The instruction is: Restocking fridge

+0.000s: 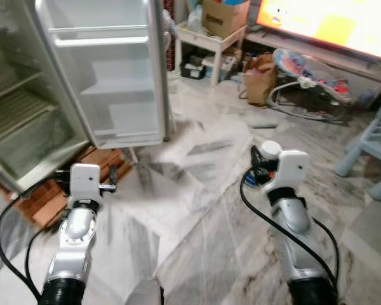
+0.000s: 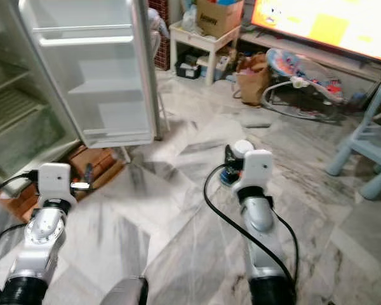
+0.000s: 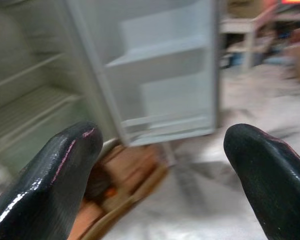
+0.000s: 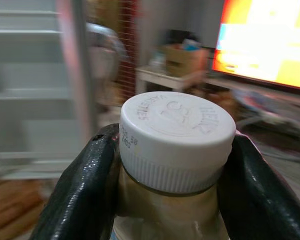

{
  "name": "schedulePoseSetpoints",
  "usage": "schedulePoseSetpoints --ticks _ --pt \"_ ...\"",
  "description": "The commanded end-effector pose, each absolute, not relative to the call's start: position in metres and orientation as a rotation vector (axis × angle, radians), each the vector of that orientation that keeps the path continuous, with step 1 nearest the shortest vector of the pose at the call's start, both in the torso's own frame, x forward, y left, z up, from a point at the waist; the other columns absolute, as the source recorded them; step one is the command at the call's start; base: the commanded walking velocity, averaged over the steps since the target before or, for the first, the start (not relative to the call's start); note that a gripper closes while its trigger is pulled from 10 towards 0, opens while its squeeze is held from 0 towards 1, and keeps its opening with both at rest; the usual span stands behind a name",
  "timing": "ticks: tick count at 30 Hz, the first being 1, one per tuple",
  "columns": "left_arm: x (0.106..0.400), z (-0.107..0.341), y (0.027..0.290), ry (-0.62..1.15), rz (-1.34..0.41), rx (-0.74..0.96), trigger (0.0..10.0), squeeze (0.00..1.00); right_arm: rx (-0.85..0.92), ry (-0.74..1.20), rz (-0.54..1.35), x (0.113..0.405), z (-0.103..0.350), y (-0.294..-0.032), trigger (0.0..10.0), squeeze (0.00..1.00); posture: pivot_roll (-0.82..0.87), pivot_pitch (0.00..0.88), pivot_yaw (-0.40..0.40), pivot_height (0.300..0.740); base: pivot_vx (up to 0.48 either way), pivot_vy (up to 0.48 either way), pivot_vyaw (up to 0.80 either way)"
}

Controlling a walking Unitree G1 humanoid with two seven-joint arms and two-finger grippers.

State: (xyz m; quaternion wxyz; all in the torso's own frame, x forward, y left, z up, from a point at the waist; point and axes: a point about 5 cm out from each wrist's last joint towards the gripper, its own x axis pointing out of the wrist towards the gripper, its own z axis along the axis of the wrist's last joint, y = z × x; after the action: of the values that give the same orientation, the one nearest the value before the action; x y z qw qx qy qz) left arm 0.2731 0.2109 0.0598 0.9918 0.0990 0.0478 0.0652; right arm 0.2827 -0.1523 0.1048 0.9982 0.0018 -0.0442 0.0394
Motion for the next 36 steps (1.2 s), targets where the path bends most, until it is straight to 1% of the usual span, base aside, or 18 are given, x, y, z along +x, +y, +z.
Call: schedulePoseSetpoints --ticks 1,7,11,18,23,27,32,36 --pt "0.275 0.061 0.21 0.094 0.14 0.216 10.0 0.0 -0.009 -0.135 0.096 0.286 0.115 -0.152 10.0 0.0 0.06 0.019 -0.023 0.74 0.0 0.289 0.8" --pt "0.271 0.059 0.214 0.094 0.165 0.222 10.0 0.0 0.011 -0.152 0.145 0.291 0.119 -0.146 10.0 0.0 0.08 0.015 -0.04 0.74 0.0 0.44 0.73" --pt "0.269 0.058 0.219 0.099 0.197 0.234 10.0 0.0 0.019 -0.16 0.154 0.294 0.122 -0.144 10.0 0.0 0.08 0.014 -0.041 0.74 0.0 0.433 0.0" --pt "0.272 0.059 0.22 0.092 0.202 0.239 10.0 0.0 -0.001 -0.165 0.173 0.296 0.123 -0.142 10.0 0.0 0.07 0.005 -0.046 0.74 0.294 0.378 0.0" --pt "0.279 0.066 0.22 0.07 0.206 0.206 10.0 0.0 -0.018 -0.197 0.196 0.303 0.133 -0.138 10.0 0.0 0.08 0.019 -0.038 0.74 0.332 0.347 0.0" --pt "0.278 0.066 0.224 0.066 0.21 0.18 10.0 0.0 -0.026 -0.208 0.191 0.304 0.136 -0.137 10.0 0.0 0.08 0.033 -0.037 0.74 0.33 0.349 0.0" --pt "0.274 0.07 0.216 0.04 0.169 0.146 10.0 0.0 -0.024 -0.199 0.166 0.304 0.132 -0.14 10.0 0.0 0.09 0.038 -0.048 0.74 0.328 0.35 0.0" --pt "0.272 0.07 0.212 0.038 0.16 0.153 10.0 0.0 -0.041 -0.199 0.172 0.306 0.132 -0.14 10.0 0.0 0.09 0.042 -0.056 0.74 0.329 0.349 0.0"
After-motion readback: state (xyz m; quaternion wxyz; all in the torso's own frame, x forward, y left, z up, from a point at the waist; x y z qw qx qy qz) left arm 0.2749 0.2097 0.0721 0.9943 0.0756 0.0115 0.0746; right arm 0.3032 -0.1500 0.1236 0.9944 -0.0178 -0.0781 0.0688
